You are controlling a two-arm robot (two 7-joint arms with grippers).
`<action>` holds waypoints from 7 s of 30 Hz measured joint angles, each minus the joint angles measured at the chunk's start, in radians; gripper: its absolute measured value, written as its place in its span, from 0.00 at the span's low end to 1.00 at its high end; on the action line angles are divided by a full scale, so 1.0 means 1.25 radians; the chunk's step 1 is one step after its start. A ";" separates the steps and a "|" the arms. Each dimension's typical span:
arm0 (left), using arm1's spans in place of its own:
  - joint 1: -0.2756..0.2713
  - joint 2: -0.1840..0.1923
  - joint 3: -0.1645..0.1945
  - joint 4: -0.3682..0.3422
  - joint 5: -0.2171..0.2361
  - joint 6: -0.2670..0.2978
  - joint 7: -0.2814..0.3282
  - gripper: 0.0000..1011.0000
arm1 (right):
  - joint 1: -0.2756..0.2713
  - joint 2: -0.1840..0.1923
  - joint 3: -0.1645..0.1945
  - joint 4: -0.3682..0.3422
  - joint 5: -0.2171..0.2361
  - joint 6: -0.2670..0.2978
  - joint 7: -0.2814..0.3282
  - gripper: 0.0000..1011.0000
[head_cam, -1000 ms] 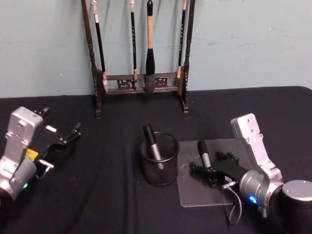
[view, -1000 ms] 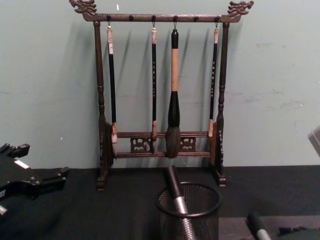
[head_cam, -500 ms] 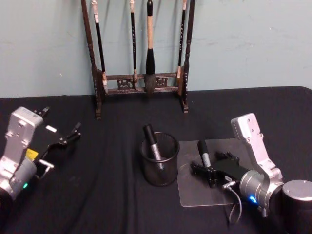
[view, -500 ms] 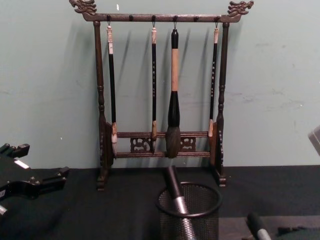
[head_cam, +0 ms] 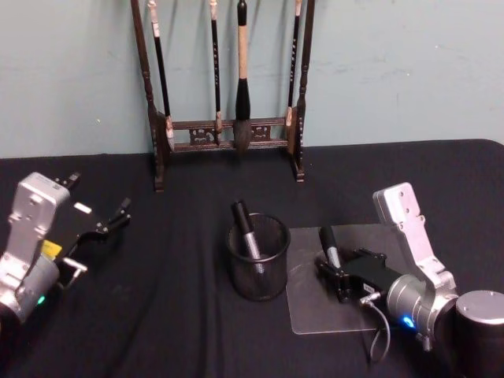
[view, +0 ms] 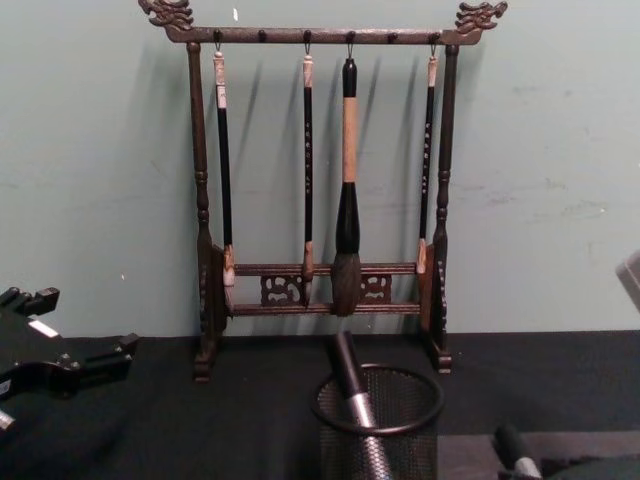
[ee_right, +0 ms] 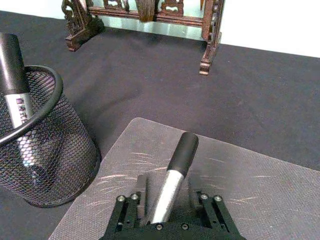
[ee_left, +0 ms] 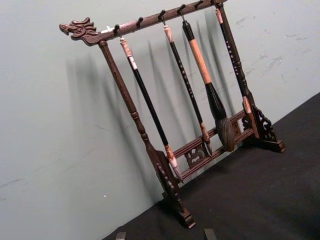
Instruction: Pick up the water-based marker from the table and place it into the pen holder.
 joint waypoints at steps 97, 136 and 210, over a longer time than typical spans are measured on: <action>0.000 0.000 0.000 0.000 0.000 0.000 0.000 1.00 | 0.077 0.009 -0.109 0.002 0.003 -0.361 0.154 0.19; 0.000 0.000 0.000 0.000 0.000 0.000 0.000 1.00 | 0.135 -0.024 -0.147 0.137 0.093 -0.456 0.224 0.19; 0.000 0.000 0.000 0.000 0.000 0.000 0.000 1.00 | 0.173 -0.048 -0.157 0.222 0.119 -0.528 0.263 0.19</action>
